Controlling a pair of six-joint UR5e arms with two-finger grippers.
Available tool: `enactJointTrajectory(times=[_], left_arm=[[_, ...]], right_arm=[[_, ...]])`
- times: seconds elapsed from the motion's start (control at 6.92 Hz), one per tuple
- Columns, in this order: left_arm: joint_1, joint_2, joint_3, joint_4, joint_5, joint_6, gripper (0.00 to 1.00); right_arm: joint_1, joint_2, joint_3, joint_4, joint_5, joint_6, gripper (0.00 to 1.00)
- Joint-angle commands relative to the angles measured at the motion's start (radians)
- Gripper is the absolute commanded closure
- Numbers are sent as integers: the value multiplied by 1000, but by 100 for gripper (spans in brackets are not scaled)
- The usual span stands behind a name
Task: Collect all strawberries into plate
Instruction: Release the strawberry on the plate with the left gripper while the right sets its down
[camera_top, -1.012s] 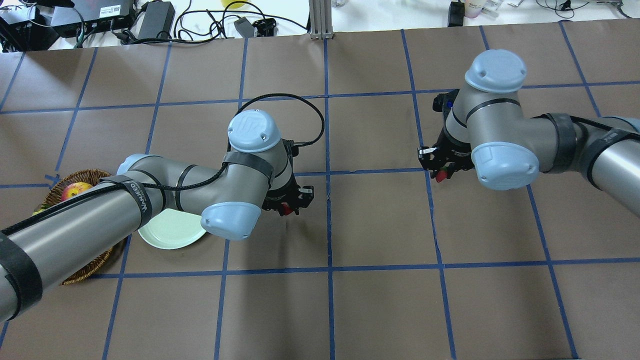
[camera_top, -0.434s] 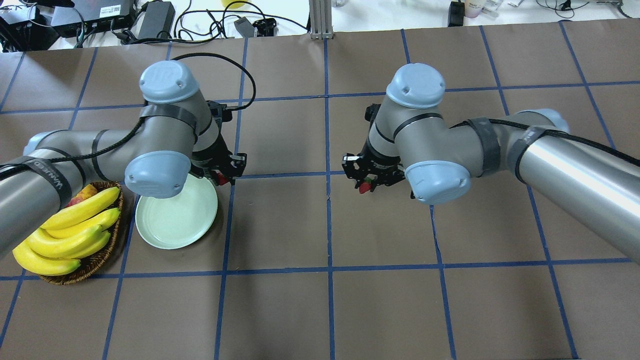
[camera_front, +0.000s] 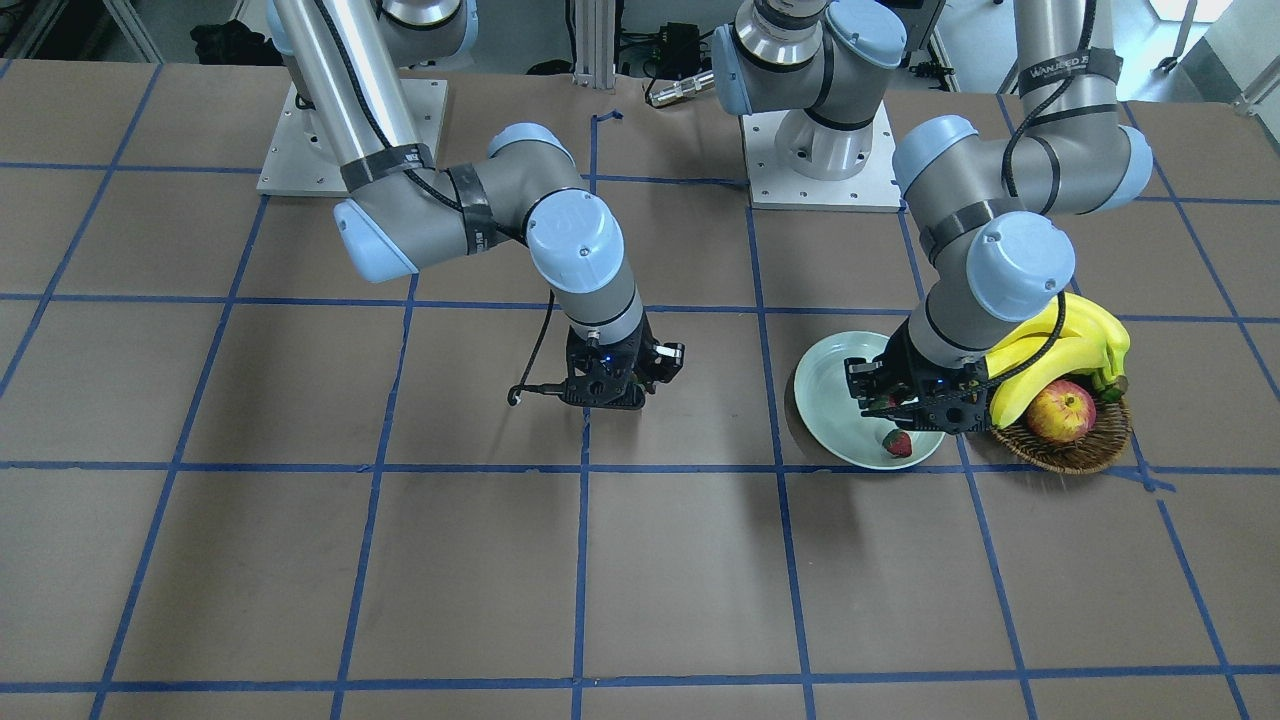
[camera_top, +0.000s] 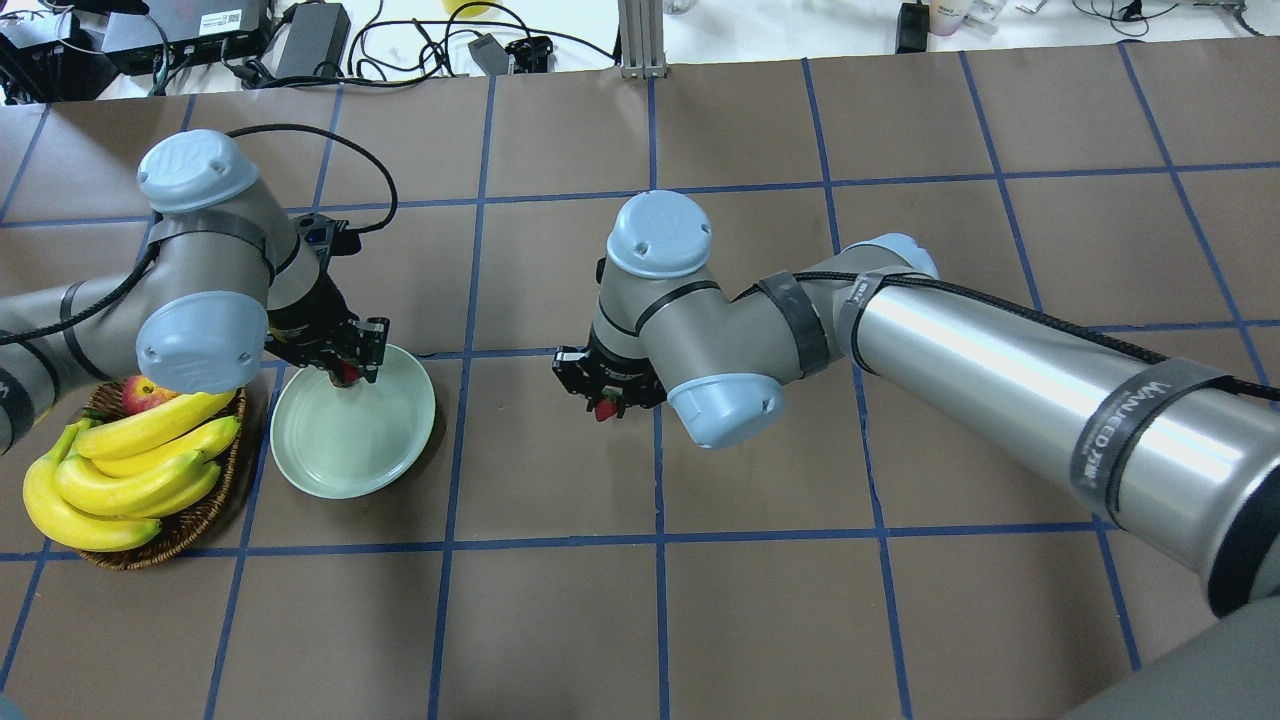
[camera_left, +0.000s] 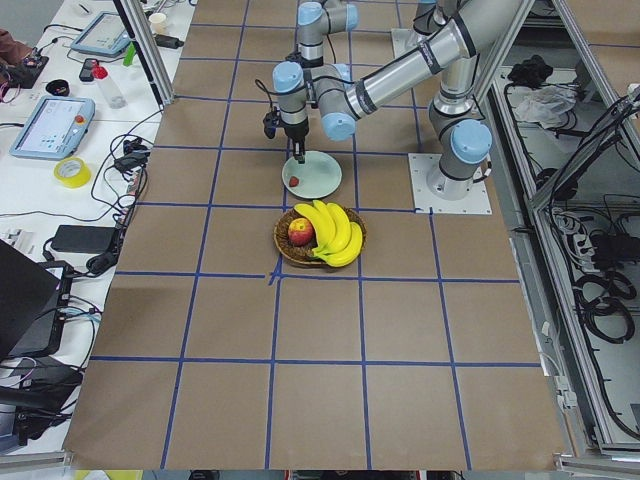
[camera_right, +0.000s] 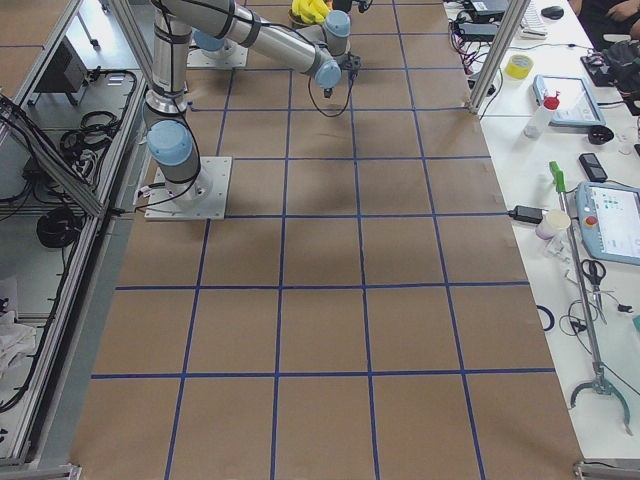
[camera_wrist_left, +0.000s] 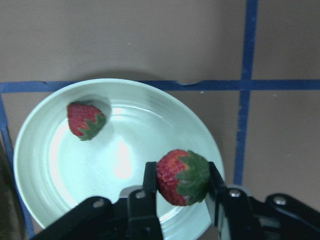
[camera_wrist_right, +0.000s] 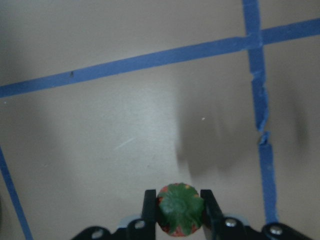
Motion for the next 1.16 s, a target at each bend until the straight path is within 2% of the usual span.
enactJointTrajectory(times=[0.0,0.14,0.29,0.43,0.72,0.87,1.01], left_arm=[[59,-20,-26,23,0,50,100],[59,-25,-23,23,-7,47,61],[59,-28,-23,23,-13,44,13],[59,-28,-25,16,-8,41,0],[21,4,-16,0,-10,-1,0],[-75,12,-13,5,-10,-59,0],[-172,13,-14,24,-16,-101,0]], right_arm=[[16,19,-4,-12,-7,17,5],[16,10,-13,-3,-7,9,0],[8,-20,-22,9,-22,-21,0],[-18,-91,-31,81,-89,-82,0],[-157,-255,-36,275,-189,-238,0],[-223,-347,-34,375,-212,-344,0],[-278,-414,-36,396,-296,-465,0]])
